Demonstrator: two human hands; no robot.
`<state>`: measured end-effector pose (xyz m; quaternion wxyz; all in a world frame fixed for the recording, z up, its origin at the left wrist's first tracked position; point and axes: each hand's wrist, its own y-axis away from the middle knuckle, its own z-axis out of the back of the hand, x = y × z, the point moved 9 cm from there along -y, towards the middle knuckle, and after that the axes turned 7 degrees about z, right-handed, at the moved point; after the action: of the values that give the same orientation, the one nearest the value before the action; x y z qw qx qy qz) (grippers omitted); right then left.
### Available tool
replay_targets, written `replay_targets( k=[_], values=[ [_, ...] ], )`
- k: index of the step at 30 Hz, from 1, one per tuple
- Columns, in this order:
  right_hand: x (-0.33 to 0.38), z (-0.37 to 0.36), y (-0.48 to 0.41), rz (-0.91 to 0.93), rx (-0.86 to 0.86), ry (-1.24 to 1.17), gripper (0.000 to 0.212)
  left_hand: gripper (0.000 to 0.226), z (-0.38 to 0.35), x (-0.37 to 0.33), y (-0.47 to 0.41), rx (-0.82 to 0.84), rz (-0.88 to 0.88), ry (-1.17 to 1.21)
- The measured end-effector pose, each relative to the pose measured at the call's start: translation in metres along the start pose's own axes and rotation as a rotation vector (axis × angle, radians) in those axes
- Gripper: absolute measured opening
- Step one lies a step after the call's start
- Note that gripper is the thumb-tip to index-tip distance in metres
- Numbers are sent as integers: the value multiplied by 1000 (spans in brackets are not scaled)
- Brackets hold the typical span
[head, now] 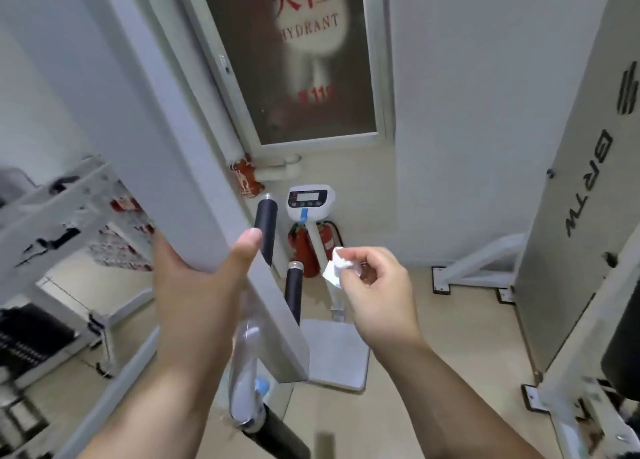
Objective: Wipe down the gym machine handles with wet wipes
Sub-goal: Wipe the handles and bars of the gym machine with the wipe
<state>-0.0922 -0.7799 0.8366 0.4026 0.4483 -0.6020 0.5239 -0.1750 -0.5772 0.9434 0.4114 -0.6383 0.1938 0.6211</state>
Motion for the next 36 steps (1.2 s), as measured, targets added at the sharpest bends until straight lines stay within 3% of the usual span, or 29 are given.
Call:
replay_targets(
  k=[7,15,19,27,31,33,36],
  values=[
    [-7,-51,-12,-3,144,-165,15,53,0,29,-9,-17,115,-15],
    [-20,-95,-42,32,153,-209,19,39,2,41,-8,-51,123,-34],
    [-25,-102,-86,40,90,-178,24,57,0,42,-8,-71,152,-18],
    [-16,-90,-39,125,142,-169,22,14,-8,29,-2,-31,110,-30],
    [0,-96,-58,235,212,-87,21,12,-12,21,2,-25,109,-41],
    [8,-105,-88,272,216,-39,21,29,-7,13,3,-118,54,-84],
    [10,-112,-108,277,209,4,17,89,3,-5,9,-269,-149,-231]
  ],
)
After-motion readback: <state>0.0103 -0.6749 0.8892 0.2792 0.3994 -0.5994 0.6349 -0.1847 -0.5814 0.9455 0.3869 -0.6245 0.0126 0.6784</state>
